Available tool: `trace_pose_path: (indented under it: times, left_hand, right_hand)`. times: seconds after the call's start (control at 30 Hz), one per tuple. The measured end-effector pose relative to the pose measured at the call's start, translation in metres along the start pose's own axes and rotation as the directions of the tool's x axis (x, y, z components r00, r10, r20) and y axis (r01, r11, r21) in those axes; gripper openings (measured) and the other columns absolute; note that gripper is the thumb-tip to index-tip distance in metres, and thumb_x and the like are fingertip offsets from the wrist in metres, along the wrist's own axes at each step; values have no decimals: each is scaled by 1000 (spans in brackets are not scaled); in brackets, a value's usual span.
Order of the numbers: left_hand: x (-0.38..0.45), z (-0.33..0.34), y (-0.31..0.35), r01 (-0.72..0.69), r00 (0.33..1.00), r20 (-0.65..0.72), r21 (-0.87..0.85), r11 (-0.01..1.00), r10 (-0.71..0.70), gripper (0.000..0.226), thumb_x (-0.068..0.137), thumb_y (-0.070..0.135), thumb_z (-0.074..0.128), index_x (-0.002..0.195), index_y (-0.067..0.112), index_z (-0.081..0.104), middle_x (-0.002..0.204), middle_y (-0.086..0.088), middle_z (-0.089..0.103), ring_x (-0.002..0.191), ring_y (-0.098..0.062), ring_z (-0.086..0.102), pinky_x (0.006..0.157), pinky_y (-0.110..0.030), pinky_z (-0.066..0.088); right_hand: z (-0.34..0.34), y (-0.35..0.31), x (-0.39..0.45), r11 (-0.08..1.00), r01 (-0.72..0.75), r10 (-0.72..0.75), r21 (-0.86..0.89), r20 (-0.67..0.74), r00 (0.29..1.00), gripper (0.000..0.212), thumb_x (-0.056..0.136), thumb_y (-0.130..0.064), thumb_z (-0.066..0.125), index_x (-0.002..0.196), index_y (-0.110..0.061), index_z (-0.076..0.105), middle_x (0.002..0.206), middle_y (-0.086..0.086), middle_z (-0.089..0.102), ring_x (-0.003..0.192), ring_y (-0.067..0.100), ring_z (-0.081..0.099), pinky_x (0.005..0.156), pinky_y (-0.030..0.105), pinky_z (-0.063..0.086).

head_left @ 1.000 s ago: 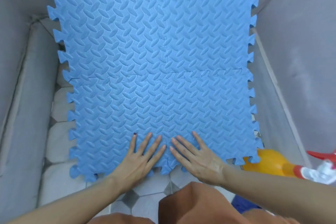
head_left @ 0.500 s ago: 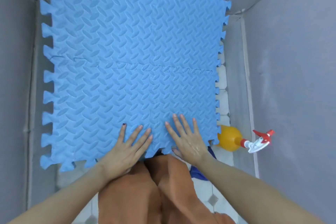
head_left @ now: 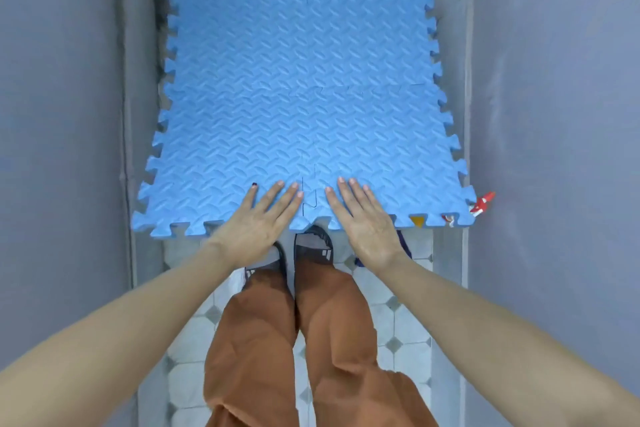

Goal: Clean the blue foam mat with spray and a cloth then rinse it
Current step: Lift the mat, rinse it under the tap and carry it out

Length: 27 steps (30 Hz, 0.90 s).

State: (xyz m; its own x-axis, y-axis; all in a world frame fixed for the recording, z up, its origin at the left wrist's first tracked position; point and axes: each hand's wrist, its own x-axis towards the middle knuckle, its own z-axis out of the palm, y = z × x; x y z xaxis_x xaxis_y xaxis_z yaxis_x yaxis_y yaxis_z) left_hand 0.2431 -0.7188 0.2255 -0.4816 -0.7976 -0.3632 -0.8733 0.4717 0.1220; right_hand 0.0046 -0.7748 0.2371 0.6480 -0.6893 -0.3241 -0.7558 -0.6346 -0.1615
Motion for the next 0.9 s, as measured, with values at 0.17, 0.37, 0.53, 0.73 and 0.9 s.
trace_pose_path:
  times: [0.17, 0.37, 0.53, 0.73, 0.9]
  left_hand:
    - [-3, -42, 4, 229, 972, -12, -173, 958, -234, 94, 65, 12, 73, 147, 7, 27, 151, -16, 36, 137, -41, 35, 105, -61, 33]
    - [18, -89, -13, 206, 978, -10, -135, 969, -209, 83, 55, -1, 84, 133, 7, 55, 129, -15, 61, 114, -36, 61, 88, -52, 51]
    - [21, -113, -25, 280, 959, 91, -136, 950, -269, 79, 90, 0, 55, 153, 18, 12, 160, -5, 18, 145, -28, 24, 116, -45, 21]
    - [34, -134, -20, 345, 938, 112, -179, 921, -329, 89, 86, -1, 62, 153, 20, 8, 161, -2, 15, 146, -26, 21, 117, -44, 20]
    - [31, -132, -17, 381, 923, 135, -196, 904, -360, 82, 92, 3, 58, 153, 20, 7, 161, -2, 14, 146, -25, 19, 118, -42, 19]
  right_hand:
    - [-50, -20, 15, 999, -26, 26, 33, -3, 1000, 74, 70, 8, 76, 139, -5, 50, 139, 20, 54, 130, 34, 51, 110, 46, 39]
    - [-97, -7, 17, 1000, -7, 9, -20, 111, 994, 70, 56, -4, 87, 123, -13, 66, 116, 9, 71, 102, 26, 70, 75, 36, 59]
    - [-125, 37, 17, 995, -103, 104, -17, 176, 979, 77, 81, 9, 57, 149, -19, 35, 149, 10, 44, 137, 30, 42, 114, 45, 30]
    - [-158, 47, 28, 973, -224, 210, 55, 195, 958, 77, 88, 15, 41, 154, -23, 24, 159, 3, 28, 147, 23, 23, 120, 34, 10]
    - [-165, 52, 36, 982, -178, 161, 65, 200, 966, 76, 90, 14, 40, 153, -25, 24, 159, 2, 28, 147, 23, 23, 120, 34, 11]
